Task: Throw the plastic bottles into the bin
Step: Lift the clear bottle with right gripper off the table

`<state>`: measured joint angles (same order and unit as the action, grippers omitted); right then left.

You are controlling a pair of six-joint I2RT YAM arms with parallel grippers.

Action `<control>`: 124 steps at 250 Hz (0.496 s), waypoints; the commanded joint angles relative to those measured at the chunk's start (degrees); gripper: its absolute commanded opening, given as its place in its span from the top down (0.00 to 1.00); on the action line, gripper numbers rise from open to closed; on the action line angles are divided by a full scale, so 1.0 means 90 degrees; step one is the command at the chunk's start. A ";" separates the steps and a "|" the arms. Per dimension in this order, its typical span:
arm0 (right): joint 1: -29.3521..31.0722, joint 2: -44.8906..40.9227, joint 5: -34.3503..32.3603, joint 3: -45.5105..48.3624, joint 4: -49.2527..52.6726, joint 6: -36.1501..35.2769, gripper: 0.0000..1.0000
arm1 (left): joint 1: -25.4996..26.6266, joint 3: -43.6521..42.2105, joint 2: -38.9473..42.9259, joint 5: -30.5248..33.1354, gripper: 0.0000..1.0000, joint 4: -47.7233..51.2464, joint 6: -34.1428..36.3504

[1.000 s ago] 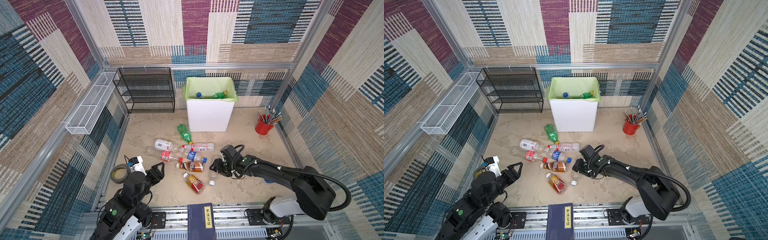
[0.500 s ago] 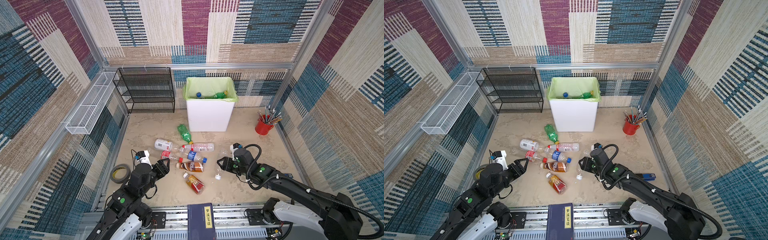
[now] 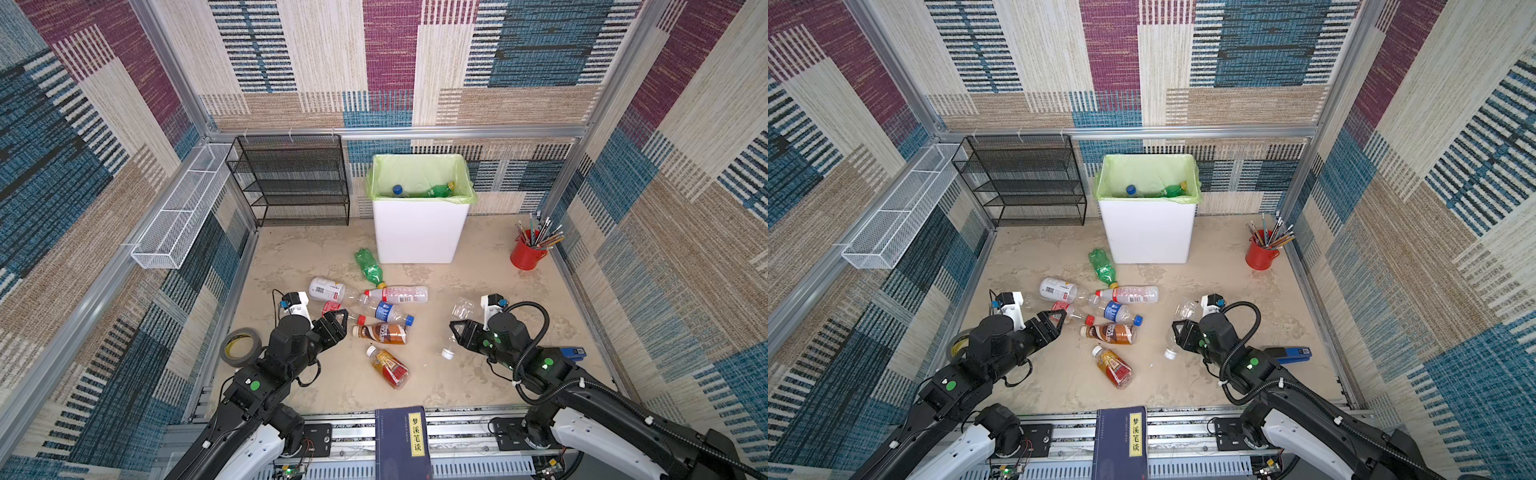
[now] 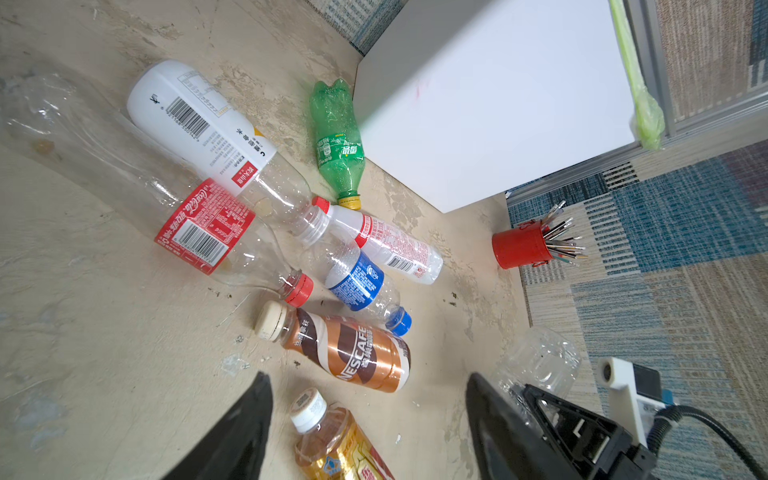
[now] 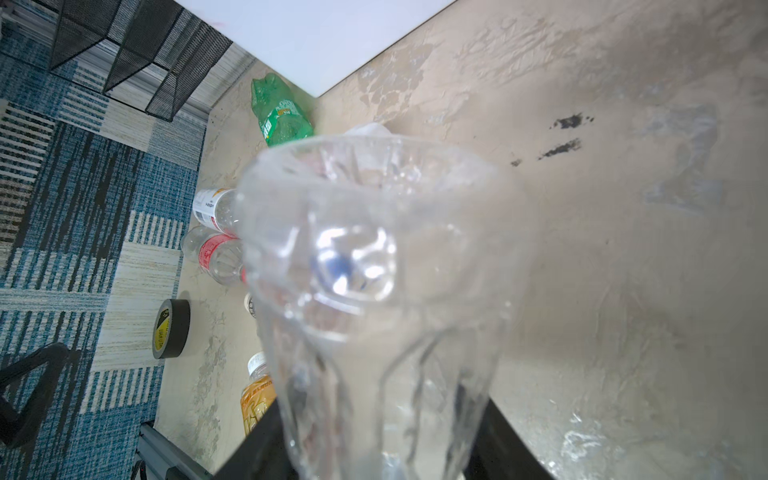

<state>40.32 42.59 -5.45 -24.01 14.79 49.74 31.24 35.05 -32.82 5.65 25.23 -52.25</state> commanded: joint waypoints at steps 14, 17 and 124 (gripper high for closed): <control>-0.0002 -0.0716 -0.0399 0.0242 0.0311 0.0281 0.46 | -0.0005 0.0069 -0.0101 -0.0164 0.26 -0.0328 0.0141; -0.0003 -0.0785 -0.0427 0.0261 0.0342 0.0294 0.46 | -0.0005 0.0069 -0.0108 -0.0169 0.26 -0.0329 0.0137; -0.0002 -0.2315 -0.1140 0.0249 0.1021 0.0014 0.47 | -0.0005 0.0119 -0.0357 -0.0322 0.26 -0.0669 0.0270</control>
<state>40.32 22.85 -12.62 -20.75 23.90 51.79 31.24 35.16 -35.64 4.01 22.09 -52.01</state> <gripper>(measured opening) 0.535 0.737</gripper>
